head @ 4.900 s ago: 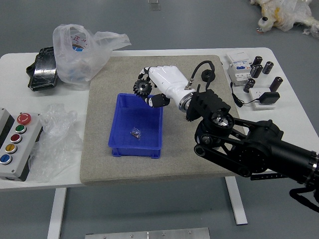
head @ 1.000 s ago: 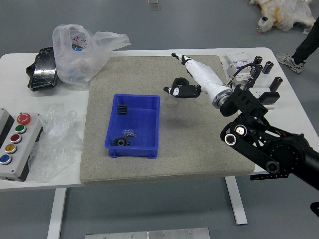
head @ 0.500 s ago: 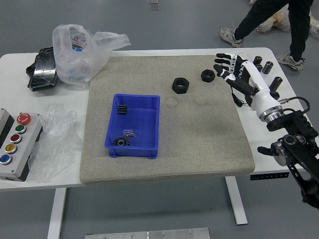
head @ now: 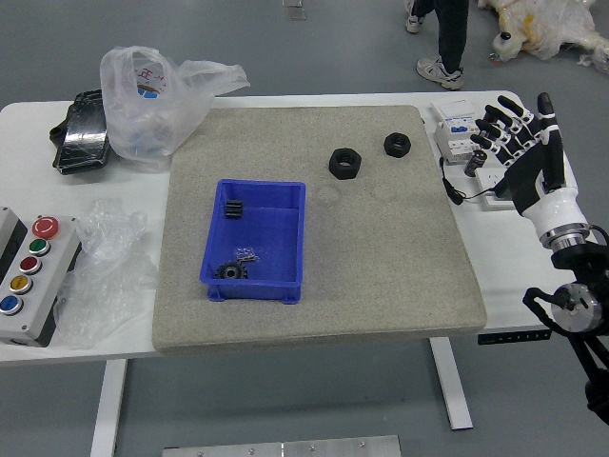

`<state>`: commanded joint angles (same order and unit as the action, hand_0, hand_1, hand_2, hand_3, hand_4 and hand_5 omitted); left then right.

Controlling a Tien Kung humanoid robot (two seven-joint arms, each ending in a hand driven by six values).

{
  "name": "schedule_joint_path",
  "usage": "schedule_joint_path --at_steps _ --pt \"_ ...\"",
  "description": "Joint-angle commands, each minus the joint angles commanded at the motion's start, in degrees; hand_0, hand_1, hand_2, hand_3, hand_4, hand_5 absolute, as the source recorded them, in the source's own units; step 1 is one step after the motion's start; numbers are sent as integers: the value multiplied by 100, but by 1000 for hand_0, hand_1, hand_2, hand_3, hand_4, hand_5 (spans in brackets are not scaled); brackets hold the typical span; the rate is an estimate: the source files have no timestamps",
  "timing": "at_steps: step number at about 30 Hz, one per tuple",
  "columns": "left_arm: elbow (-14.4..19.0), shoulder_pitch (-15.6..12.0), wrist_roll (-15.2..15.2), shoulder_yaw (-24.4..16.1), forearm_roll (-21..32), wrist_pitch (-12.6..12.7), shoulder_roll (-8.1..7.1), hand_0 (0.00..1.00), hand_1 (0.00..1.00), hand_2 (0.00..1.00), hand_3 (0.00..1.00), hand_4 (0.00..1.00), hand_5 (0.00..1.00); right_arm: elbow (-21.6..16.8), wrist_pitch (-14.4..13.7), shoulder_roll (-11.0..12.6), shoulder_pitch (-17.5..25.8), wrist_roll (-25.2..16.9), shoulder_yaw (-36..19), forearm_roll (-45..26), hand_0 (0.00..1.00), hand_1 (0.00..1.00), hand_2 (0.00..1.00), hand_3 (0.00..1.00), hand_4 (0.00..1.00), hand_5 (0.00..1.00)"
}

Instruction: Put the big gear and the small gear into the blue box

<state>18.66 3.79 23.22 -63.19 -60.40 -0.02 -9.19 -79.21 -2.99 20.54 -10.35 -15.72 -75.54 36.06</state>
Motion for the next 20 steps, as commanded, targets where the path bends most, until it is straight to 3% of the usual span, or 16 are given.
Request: schedule_joint_path --at_steps 1,20 --pt "-3 10 -8 11 12 4 -5 707 645 638 718 720 450 -18 -3 8 11 3 -28 -2 655 703 737 732 937 941" --pt "-40 193 -157 287 244 58 -137 704 645 635 715 710 440 -80 -54 125 226 54 -482 63 654 695 733 723 940 941"
